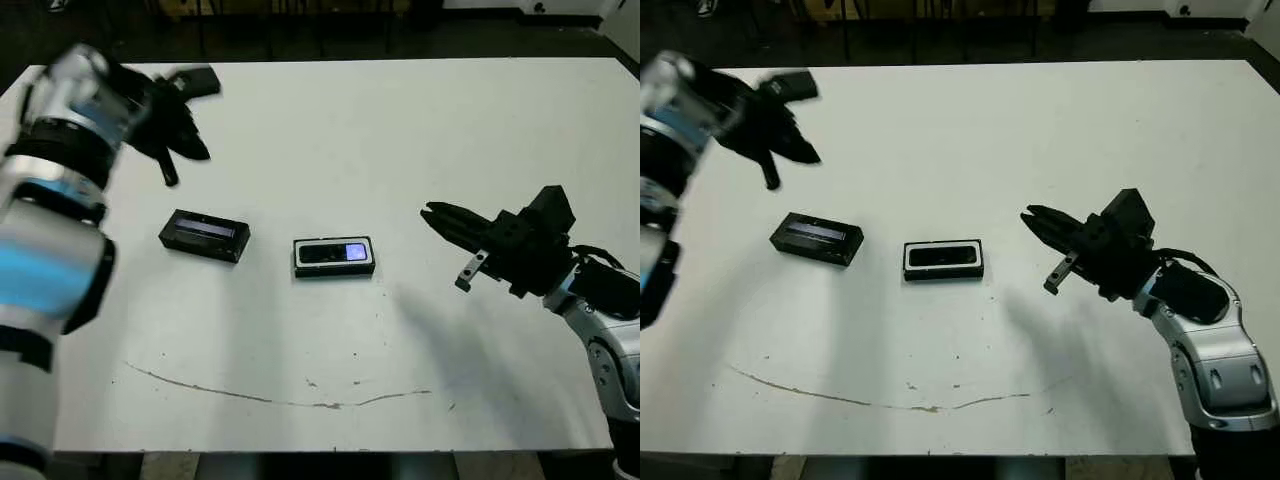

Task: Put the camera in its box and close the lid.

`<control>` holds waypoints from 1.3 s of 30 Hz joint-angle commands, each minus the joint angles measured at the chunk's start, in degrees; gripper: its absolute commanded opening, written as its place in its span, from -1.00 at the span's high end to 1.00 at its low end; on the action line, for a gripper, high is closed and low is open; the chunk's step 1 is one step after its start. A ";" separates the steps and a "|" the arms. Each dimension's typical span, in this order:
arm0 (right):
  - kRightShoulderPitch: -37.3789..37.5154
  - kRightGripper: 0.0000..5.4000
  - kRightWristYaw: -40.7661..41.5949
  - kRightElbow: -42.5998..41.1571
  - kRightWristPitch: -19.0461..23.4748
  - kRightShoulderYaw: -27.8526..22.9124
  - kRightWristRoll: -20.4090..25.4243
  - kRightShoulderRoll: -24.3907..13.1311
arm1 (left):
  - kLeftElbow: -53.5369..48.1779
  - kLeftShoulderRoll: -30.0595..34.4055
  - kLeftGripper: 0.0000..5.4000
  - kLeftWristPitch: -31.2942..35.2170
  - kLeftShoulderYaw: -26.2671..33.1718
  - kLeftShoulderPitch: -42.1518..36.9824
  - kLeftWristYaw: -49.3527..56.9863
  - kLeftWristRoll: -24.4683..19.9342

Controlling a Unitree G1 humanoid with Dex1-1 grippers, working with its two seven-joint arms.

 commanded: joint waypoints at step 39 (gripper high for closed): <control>3.98 1.00 -2.30 -0.46 -1.14 2.49 -2.60 -2.62 | 3.40 -1.84 1.00 0.75 -3.51 9.60 -0.29 10.72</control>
